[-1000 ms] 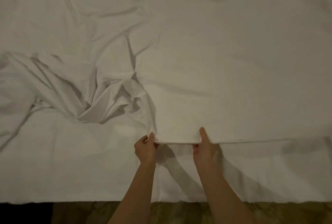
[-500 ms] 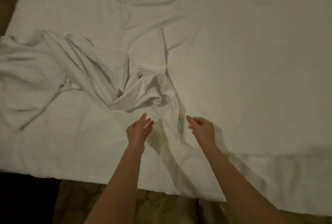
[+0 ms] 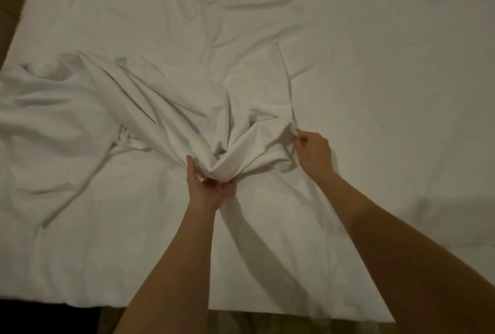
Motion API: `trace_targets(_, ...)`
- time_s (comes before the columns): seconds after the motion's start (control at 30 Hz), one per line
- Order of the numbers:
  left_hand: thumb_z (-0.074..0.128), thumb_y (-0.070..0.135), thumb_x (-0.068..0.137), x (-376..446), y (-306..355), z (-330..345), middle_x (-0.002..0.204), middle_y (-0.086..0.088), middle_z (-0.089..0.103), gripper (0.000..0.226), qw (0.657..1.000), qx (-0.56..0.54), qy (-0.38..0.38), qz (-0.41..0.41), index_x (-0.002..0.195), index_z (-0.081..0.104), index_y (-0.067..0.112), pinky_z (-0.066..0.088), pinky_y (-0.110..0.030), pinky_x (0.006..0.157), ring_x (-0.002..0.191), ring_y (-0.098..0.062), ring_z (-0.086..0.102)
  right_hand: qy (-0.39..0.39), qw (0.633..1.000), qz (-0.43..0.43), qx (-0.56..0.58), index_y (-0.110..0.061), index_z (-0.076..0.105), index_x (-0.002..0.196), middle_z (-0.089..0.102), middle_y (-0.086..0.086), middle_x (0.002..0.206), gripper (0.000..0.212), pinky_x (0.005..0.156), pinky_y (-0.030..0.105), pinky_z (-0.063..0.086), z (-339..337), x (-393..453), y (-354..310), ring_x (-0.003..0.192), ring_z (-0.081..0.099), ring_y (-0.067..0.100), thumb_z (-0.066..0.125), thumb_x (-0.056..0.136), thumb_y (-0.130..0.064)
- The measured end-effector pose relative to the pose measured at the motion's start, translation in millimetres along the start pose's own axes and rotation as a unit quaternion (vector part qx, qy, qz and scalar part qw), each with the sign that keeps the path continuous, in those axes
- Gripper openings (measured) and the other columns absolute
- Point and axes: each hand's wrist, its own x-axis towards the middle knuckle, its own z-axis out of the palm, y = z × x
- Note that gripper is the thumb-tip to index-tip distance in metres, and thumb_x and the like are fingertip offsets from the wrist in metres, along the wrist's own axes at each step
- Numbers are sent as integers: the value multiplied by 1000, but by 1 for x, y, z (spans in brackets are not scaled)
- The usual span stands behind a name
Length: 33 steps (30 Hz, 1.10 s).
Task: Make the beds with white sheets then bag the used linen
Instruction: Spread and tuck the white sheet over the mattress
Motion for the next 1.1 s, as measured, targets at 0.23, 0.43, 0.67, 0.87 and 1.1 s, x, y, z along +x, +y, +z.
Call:
trace_targets(0.23, 43, 49, 96, 4, 126, -1, 114, -6, 68, 46, 981, 124, -40, 140, 128, 59, 21, 50, -39, 92, 104, -26, 63, 68, 996, -22, 55, -11, 72, 109, 72, 2, 92, 24, 70, 15, 42, 34, -56, -36, 86, 64, 18, 54, 97, -22)
trace_targets(0.43, 42, 42, 101, 7, 224, -57, 136, 0, 56, 27, 961, 159, 85, 212, 106, 60, 23, 49, -36, 95, 123, -22, 54, -107, 988, -37, -106, -15, 69, 118, 69, 6, 117, 27, 92, 30, 43, 96, -131, -26, 111, 63, 25, 55, 96, -23)
trace_targets(0.67, 57, 57, 84, 5, 176, -105, 96, 5, 67, 37, 983, 106, -3, 150, 100, 67, 26, 52, -33, 88, 86, -16, 66, -126, 985, -17, -117, -20, 67, 120, 61, -3, 125, 31, 95, 20, 36, 128, -162, -19, 118, 52, 15, 61, 89, -20)
trace_targets(0.87, 69, 51, 76, 7, 115, -97, 126, -8, 64, 65, 988, 122, 19, 94, 132, 57, 19, 54, -45, 88, 110, -29, 63, -191, 964, -84, -167, -15, 72, 102, 59, 0, 98, 19, 70, 22, 33, 137, -143, -39, 94, 59, 19, 57, 93, -24)
trace_targets(1.1, 76, 12, 80, -4, 164, -94, 96, -1, 64, 47, 911, 55, 271, 305, 121, 53, 14, 54, -24, 63, 77, -10, 61, -355, 919, -48, -162, -21, 65, 119, 65, -3, 116, 42, 86, 23, 42, 109, -119, -64, 103, 61, 13, 66, 85, -45)
